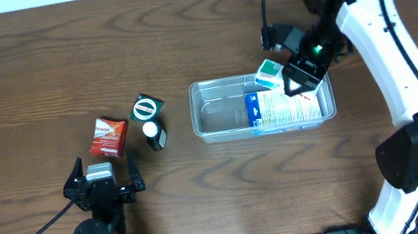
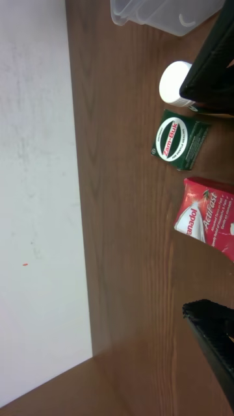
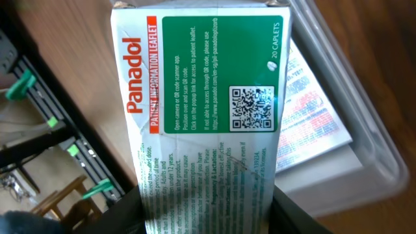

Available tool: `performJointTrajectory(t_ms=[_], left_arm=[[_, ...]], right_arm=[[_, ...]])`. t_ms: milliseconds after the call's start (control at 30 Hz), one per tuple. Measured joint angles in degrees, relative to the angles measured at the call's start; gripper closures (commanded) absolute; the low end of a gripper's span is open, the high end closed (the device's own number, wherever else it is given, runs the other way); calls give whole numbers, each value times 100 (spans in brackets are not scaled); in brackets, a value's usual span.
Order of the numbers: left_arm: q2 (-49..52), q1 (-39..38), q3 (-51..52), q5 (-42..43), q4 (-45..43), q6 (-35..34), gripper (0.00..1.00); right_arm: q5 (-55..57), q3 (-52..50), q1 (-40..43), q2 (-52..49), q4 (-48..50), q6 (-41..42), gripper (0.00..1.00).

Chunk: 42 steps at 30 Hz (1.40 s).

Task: Pack container
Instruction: 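Lift Panadol box and carry it over container with right gripper, then lower Panadol box beside blue box and release right gripper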

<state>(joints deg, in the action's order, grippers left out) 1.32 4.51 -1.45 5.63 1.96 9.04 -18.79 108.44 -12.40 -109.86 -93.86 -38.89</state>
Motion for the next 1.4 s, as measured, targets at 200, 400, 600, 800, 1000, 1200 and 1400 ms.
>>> performJointTrajectory(t_ms=[200,400,600,800,1000,1200,1400], left_arm=[[0,-2,0,2,0,0,2],[0,0,0,2,0,0,2],[0,0,0,2,0,0,2],[0,0,0,2,-2,0,2],[0,0,0,2,0,0,2],[0,0,0,2,0,0,2],[0,-2,0,2,-2,0,2]], right_arm=[[-11,-916,0,-37,442,-271,51],[-11,-1272,15,-37,763,-492,47],[-11,-1346,151,-37,951,-573,47],[-7,-1349,369,-37,1060,-570,46],[-9,-1351,516,-37,1167,-505,46],[-87,-1355,531,-37,1176,-295,50],[-245,-1362,476,-37,1235,245,64]])
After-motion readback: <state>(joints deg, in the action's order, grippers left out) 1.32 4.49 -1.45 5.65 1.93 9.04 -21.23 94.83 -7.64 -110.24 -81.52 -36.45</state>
